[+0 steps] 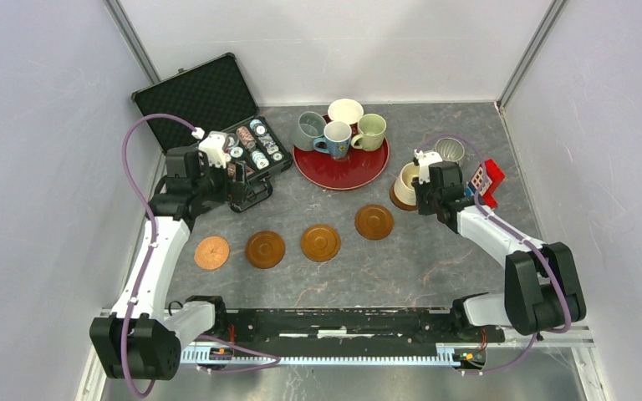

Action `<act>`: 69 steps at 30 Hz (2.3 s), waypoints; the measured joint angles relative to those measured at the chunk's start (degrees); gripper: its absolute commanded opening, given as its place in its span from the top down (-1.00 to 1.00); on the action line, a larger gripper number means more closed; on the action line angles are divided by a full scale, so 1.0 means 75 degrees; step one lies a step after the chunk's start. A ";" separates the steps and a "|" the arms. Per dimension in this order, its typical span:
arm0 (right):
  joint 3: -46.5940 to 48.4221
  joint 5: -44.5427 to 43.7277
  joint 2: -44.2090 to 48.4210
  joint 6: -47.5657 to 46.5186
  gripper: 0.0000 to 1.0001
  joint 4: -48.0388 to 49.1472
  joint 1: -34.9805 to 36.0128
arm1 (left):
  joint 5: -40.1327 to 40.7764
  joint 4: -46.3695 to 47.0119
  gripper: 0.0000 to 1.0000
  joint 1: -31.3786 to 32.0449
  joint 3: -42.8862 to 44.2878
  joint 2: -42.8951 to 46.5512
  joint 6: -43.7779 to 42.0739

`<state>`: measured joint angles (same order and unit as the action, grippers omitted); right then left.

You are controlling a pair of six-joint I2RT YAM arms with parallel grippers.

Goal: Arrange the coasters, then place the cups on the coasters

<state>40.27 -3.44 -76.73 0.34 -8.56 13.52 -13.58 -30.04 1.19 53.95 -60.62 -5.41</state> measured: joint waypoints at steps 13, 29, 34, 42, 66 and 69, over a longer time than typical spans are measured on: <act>0.0003 0.0000 -0.0641 0.0061 0.96 0.0428 -0.0003 | 0.0000 0.0020 -1.00 0.0000 0.0000 0.0000 0.0000; 0.0079 0.0017 -0.0737 0.0143 0.10 0.0466 -0.0003 | -0.0003 0.0020 -1.00 0.0000 0.0000 -0.0015 0.0000; 0.0143 0.0023 -0.0734 0.0146 -0.32 0.0411 -0.0003 | -0.0003 0.0020 -1.00 0.0000 0.0000 -0.0017 0.0000; 0.0460 0.0087 -0.0423 -0.0134 -0.85 -0.0149 -0.0003 | -0.0003 0.0017 -1.00 0.0000 0.0000 -0.0017 0.0000; 0.2226 0.1734 -0.0382 -0.0985 -0.96 -0.0589 -0.0003 | -0.1667 -0.0731 -0.96 0.0950 0.3101 -0.3249 -0.1696; 0.2081 0.1894 -0.0379 -0.1078 -0.96 -0.0589 -0.0017 | -0.1749 -0.0659 -0.92 0.1373 0.3564 -0.3873 -0.1944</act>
<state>55.88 10.76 -79.57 -7.75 -12.97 13.39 -26.70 -34.98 11.49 80.68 -89.67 -19.99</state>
